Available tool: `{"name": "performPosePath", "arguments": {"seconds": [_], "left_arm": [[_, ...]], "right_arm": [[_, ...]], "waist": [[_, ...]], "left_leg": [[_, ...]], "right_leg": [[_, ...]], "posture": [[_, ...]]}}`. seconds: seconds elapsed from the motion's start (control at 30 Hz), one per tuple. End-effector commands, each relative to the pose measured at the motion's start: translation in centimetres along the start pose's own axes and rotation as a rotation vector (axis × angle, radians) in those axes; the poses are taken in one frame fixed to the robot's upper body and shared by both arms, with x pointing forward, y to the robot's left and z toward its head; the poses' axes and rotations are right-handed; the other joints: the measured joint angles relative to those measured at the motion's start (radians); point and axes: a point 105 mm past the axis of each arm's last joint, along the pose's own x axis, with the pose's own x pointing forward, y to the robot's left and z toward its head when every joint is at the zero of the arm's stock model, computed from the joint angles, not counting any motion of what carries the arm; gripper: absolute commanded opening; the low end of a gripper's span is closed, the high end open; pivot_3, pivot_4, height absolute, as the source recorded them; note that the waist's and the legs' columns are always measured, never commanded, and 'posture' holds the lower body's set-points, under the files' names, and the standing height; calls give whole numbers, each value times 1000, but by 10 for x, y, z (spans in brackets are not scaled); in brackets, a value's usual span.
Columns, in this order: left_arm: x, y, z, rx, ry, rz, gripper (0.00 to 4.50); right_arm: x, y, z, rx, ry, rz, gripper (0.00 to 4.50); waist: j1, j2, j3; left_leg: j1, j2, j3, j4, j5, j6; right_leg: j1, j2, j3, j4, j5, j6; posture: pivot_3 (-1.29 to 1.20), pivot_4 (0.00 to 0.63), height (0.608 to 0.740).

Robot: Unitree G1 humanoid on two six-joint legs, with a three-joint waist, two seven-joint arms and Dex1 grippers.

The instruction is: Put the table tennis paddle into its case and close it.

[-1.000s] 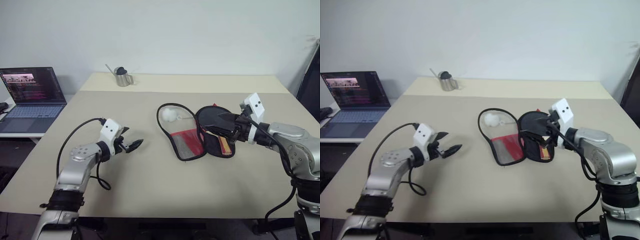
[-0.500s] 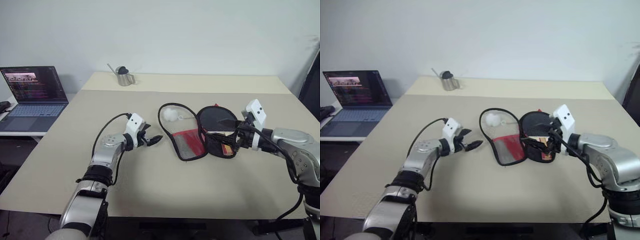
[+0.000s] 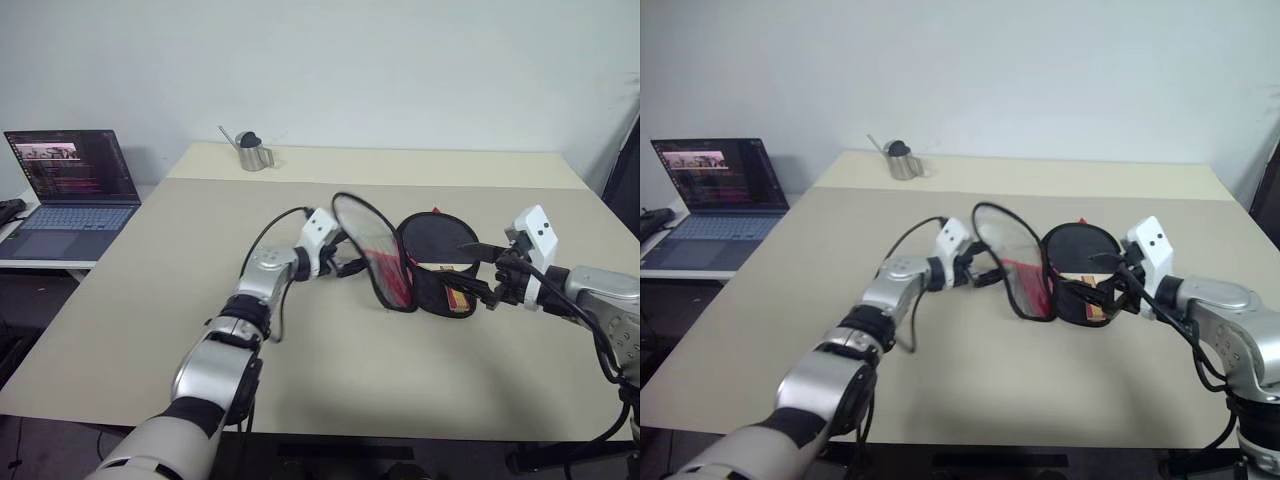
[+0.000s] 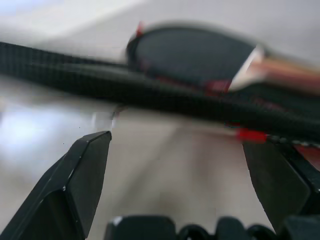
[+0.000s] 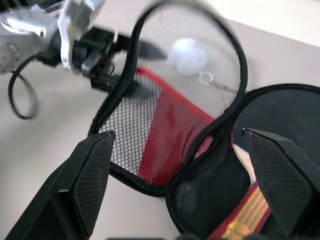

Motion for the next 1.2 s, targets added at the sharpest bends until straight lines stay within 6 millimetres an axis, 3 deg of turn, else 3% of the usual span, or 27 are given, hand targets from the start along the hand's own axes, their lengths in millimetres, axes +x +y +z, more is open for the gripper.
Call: {"name": "performPosePath", "arguments": {"seconds": [0.03,0.13,0.3,0.53,0.67,0.73,0.87,1.1,1.2], "left_arm": [[16,-8,36,55,-93,-50,4500],[36,-24,54,64,-130,-91,4500],[55,-41,62,69,-141,-113,4500],[61,-43,67,70,-155,-86,4500],[41,-26,64,117,-170,-75,4500],[21,-20,62,137,-205,-113,4500],[-11,-17,60,137,-246,-169,4500],[-94,-20,56,118,-218,-141,4500],[-109,-19,58,111,-202,-86,4500]], "right_arm": [[-16,-6,12,-39,-32,-57,4442],[-28,-18,12,-43,-20,-126,4442],[-44,-35,13,-48,-4,-223,4442],[-44,-38,5,-32,14,-269,4442],[-36,-45,-4,-10,40,-290,4442],[-26,-54,-14,21,60,-312,4442],[-8,-62,-23,38,88,-310,4442],[21,-89,-37,107,116,-342,4442],[29,-98,-44,110,136,-354,4442]], "waist": [[0,0,0],[0,0,0],[-3,0,0],[-5,0,0],[-7,0,0],[-11,0,0],[-14,1,0],[-17,1,0],[-8,1,0]], "left_leg": [[0,-2,0,0,0,0],[0,-3,0,0,0,0],[0,-5,-1,0,0,0],[1,-5,-1,0,0,0],[1,-5,-1,-1,0,0],[2,-5,-1,-1,0,0],[4,-5,-2,-2,0,0],[4,4,-3,-1,0,0],[4,4,-3,0,0,0]], "right_leg": [[0,0,0,0,0,0],[0,0,0,0,0,0],[0,-1,1,0,0,0],[0,-1,2,1,0,1],[0,-1,2,1,0,1],[0,-1,2,1,0,1],[0,0,4,2,0,0],[0,0,5,2,0,0],[1,0,3,2,0,0]], "posture": [[0,150,740],[0,150,740],[0,150,740],[0,150,740],[0,150,740],[0,150,740],[0,150,740],[0,150,740],[0,150,740]]}}
